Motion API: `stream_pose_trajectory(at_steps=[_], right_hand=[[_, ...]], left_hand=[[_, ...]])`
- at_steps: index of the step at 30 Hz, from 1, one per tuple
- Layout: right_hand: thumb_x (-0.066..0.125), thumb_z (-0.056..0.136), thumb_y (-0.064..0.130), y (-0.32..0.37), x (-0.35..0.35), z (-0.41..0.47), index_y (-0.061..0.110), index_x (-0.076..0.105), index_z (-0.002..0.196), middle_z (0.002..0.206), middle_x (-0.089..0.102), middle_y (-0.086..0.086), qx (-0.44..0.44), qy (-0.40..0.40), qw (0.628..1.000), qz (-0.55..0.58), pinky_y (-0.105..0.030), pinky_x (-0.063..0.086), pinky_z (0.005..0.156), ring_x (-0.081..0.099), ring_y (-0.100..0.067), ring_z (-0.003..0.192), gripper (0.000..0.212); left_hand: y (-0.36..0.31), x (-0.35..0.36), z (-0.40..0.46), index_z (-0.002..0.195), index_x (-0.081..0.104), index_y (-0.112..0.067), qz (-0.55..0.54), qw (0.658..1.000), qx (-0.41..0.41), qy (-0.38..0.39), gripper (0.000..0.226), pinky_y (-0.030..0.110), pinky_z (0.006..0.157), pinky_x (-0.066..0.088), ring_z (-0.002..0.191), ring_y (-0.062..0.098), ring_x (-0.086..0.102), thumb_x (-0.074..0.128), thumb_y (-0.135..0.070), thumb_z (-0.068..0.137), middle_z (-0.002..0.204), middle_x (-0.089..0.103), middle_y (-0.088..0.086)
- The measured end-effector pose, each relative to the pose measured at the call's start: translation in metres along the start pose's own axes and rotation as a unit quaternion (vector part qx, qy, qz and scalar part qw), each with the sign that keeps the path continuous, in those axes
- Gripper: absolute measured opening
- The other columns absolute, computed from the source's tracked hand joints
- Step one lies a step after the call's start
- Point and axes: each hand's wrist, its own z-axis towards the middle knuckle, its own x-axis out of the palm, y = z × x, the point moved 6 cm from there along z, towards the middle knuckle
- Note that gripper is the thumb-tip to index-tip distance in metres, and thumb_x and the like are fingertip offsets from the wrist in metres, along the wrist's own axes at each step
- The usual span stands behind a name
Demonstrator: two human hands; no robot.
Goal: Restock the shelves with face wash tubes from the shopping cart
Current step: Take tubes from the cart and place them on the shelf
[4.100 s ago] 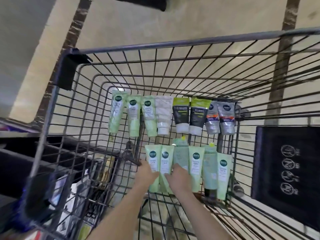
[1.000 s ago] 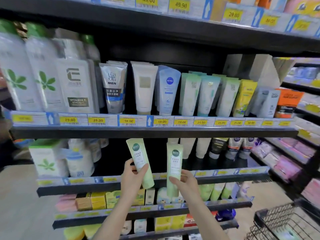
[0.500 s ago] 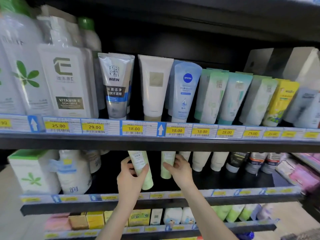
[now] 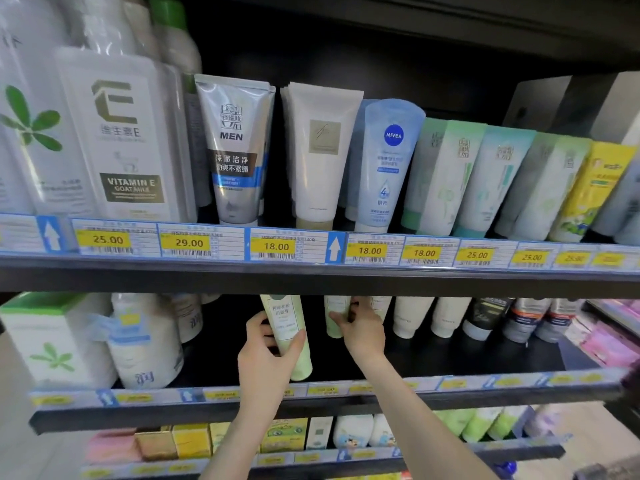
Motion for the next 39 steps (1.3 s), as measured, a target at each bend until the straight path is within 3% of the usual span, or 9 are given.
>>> stream_pose_trajectory(at_steps=[4, 10, 16, 26, 29, 33, 35, 39], right_hand=[[0.061, 0.089, 0.027, -0.001, 0.001, 0.002, 0.012, 0.049, 0.118, 0.112, 0.065, -0.006, -0.003, 0.006, 1.0, -0.003, -0.024, 0.042, 0.079, 0.061, -0.024, 0.105, 0.035], [0.058, 0.092, 0.028, -0.004, -0.004, 0.0, 0.018, 0.041, 0.13, 0.119, 0.062, -0.005, -0.004, 0.009, 1.0, -0.002, -0.025, 0.042, 0.081, 0.058, -0.024, 0.111, 0.043], [0.056, 0.093, 0.023, -0.001, -0.003, 0.001, 0.016, 0.039, 0.132, 0.12, 0.061, -0.007, -0.011, 0.009, 1.0, 0.02, -0.022, 0.038, 0.081, 0.058, -0.025, 0.111, 0.044], [0.053, 0.094, 0.027, -0.008, -0.009, -0.004, 0.013, 0.04, 0.133, 0.126, 0.059, -0.006, 0.017, 0.029, 0.999, 0.006, -0.027, 0.044, 0.085, 0.059, -0.025, 0.112, 0.042], [0.052, 0.094, 0.028, -0.007, -0.023, -0.025, 0.012, 0.045, 0.129, 0.124, 0.06, -0.006, -0.062, -0.024, 0.996, -0.059, -0.031, 0.05, 0.081, 0.062, -0.023, 0.107, 0.039], [0.052, 0.088, 0.032, -0.008, -0.034, -0.068, 0.014, 0.062, 0.106, 0.092, 0.068, 0.001, -0.253, -0.122, 0.94, -0.195, -0.026, 0.052, 0.054, 0.067, -0.017, 0.073, 0.027], [0.042, 0.09, 0.04, -0.015, -0.032, -0.081, 0.017, 0.065, 0.1, 0.087, 0.068, 0.005, -0.285, -0.137, 0.917, -0.244, -0.025, 0.053, 0.057, 0.066, -0.014, 0.071, 0.034], [0.019, 0.098, 0.048, -0.027, -0.032, -0.092, 0.019, 0.069, 0.095, 0.084, 0.069, 0.008, -0.278, -0.146, 0.914, -0.259, -0.028, 0.055, 0.068, 0.066, -0.011, 0.073, 0.058]], left_hand=[[0.002, 0.0, 0.0, 0.125, 0.045, -0.01, -0.009, 1.0, -0.005, -0.004, 0.06, 0.023, 0.071, 0.045, 0.08, 0.009, 0.058, 0.075, -0.028, 0.076, 0.09, 0.058, -0.006], [0.001, 0.001, -0.002, 0.124, 0.045, -0.01, -0.017, 1.0, -0.004, -0.001, 0.059, 0.012, 0.064, 0.039, 0.078, 0.002, 0.055, 0.074, -0.027, 0.076, 0.092, 0.057, -0.006], [0.001, 0.001, -0.003, 0.124, 0.045, -0.01, -0.014, 1.0, 0.002, 0.012, 0.058, 0.011, 0.061, 0.04, 0.078, -0.004, 0.054, 0.074, -0.026, 0.077, 0.089, 0.055, -0.01], [0.0, 0.001, -0.001, 0.126, 0.043, -0.01, -0.029, 0.999, -0.017, 0.032, 0.059, 0.012, 0.065, 0.039, 0.083, 0.005, 0.055, 0.073, -0.025, 0.078, 0.096, 0.056, -0.005], [0.0, 0.001, 0.001, 0.128, 0.042, -0.01, -0.023, 0.999, -0.027, 0.039, 0.059, 0.018, 0.068, 0.041, 0.084, 0.01, 0.055, 0.072, -0.025, 0.079, 0.097, 0.056, -0.003], [-0.002, 0.002, 0.007, 0.13, 0.042, -0.008, -0.002, 0.998, -0.04, 0.051, 0.061, 0.026, 0.074, 0.045, 0.087, 0.017, 0.057, 0.072, -0.024, 0.079, 0.1, 0.06, 0.004], [-0.002, 0.003, 0.012, 0.13, 0.041, -0.009, 0.013, 0.997, -0.047, 0.06, 0.062, 0.032, 0.079, 0.049, 0.093, 0.022, 0.06, 0.072, -0.026, 0.079, 0.108, 0.062, 0.009], [-0.003, 0.015, 0.023, 0.129, 0.039, -0.009, 0.054, 0.994, -0.051, 0.078, 0.061, 0.038, 0.085, 0.051, 0.104, 0.027, 0.061, 0.071, -0.028, 0.08, 0.114, 0.063, 0.011]])
